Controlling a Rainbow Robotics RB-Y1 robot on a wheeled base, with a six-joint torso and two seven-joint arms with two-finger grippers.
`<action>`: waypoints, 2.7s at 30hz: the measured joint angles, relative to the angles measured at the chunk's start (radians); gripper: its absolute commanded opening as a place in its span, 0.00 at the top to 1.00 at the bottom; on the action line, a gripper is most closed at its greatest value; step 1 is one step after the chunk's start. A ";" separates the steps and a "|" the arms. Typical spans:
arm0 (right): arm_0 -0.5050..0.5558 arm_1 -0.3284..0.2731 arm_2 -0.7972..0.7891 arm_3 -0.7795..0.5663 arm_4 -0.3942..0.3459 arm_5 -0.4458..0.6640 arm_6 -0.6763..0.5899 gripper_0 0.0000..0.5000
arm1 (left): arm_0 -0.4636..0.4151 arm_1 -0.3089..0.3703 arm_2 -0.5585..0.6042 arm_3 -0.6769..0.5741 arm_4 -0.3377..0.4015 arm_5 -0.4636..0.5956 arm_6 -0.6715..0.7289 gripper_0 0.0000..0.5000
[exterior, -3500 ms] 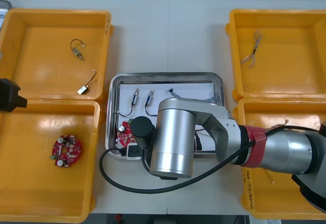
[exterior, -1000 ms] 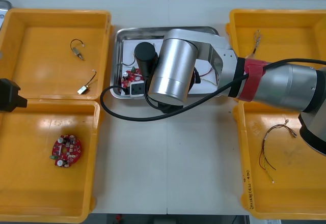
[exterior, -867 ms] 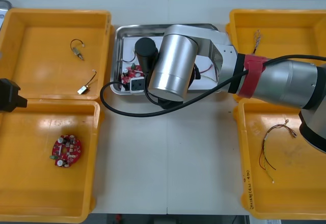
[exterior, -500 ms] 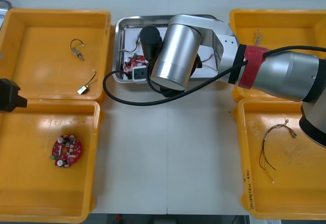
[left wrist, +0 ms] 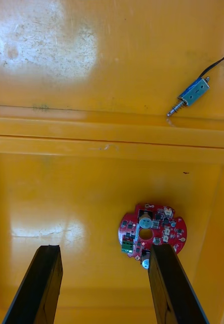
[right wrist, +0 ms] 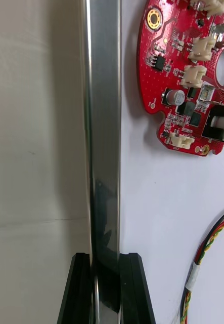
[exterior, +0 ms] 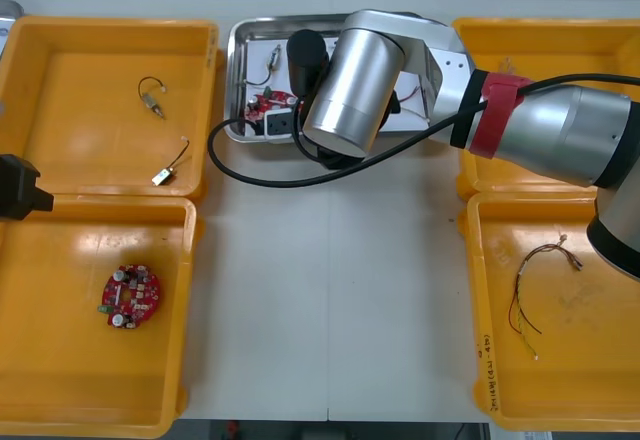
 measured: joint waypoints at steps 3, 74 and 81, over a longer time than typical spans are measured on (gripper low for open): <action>-0.003 0.000 0.000 0.019 0.000 -0.021 0.002 1.00 | 0.000 0.000 0.000 0.000 0.000 0.000 0.000 0.00; 0.168 0.028 -0.673 -0.313 -0.043 0.719 -0.483 0.00 | 0.000 0.000 0.000 -0.001 0.000 0.000 0.000 0.00; 0.244 0.029 -0.776 -0.455 -0.015 0.720 -0.662 0.00 | 0.000 0.000 0.000 -0.001 0.000 0.000 0.000 0.00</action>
